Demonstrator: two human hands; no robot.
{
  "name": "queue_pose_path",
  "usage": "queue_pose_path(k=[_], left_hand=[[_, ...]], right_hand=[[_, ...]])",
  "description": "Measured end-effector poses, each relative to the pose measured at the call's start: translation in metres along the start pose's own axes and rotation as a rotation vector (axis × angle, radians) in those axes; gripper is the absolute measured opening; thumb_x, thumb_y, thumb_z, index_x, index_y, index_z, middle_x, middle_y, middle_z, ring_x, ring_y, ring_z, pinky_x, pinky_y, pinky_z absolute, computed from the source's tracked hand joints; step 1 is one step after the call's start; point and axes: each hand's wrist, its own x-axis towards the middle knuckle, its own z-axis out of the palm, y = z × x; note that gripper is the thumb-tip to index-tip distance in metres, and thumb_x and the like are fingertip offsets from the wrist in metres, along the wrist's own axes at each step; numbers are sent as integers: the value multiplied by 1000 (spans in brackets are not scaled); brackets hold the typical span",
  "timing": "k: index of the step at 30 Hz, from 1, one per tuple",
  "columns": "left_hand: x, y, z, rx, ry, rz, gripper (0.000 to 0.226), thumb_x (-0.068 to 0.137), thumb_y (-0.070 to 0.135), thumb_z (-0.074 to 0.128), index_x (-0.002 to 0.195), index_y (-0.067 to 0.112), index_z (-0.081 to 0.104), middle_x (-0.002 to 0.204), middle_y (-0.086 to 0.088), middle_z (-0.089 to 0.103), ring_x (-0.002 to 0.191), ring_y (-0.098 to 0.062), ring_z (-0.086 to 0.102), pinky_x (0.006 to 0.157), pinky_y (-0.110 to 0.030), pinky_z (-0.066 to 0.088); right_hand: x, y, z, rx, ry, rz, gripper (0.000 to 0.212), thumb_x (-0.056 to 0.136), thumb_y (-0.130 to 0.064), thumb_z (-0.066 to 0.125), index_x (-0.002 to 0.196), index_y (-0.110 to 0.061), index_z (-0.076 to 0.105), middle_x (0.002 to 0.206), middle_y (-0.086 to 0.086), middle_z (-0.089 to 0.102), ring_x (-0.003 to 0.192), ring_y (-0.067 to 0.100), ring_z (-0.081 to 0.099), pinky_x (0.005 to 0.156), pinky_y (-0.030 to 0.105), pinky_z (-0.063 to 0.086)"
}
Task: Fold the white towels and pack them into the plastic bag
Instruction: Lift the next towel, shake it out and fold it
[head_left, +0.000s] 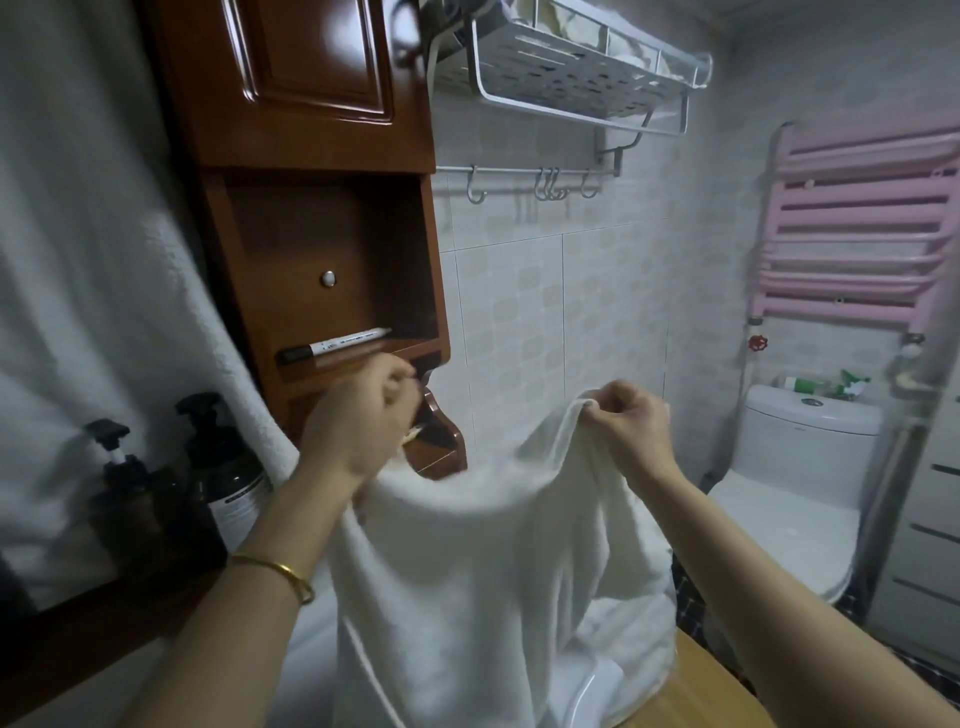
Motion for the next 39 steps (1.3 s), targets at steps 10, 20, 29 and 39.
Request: queue_pose_path(k=[10,20,29,39], left_hand=[[1,38,59,207,-378,66,15,83,33,57,92,23,63,92,1,66,92,-23,61,75,-34,50],[8,34,62,244,-258,45,26,89,13,39,99,19,62,97,-5,66,92,-29,59,74,-35,48],[18,8,47,301,-26,-44,25,99,18,34,105,16,58,98,-6,65,85,-26,58,66,-34,46],[24,-5,37,286,56,-82,23,100,17,35,102,17,58,89,-2,62,78,-20,56,52,-24,35]], right_hand=[[-32,-26,29,-18,-275,-307,13,70,-1,75,68,-11,68,49,-18,53,51,-6,48,48,8,33],[-35,30,23,-287,-603,-267,20,72,-8,73,69,-5,53,73,5,49,69,26,45,64,36,36],[-42,93,0,-895,-763,-165,21,71,-41,68,85,-25,64,89,-3,46,78,17,46,62,29,38],[-50,131,-18,-943,-867,-30,33,84,-41,63,116,-35,58,125,-5,47,113,21,47,87,33,42]])
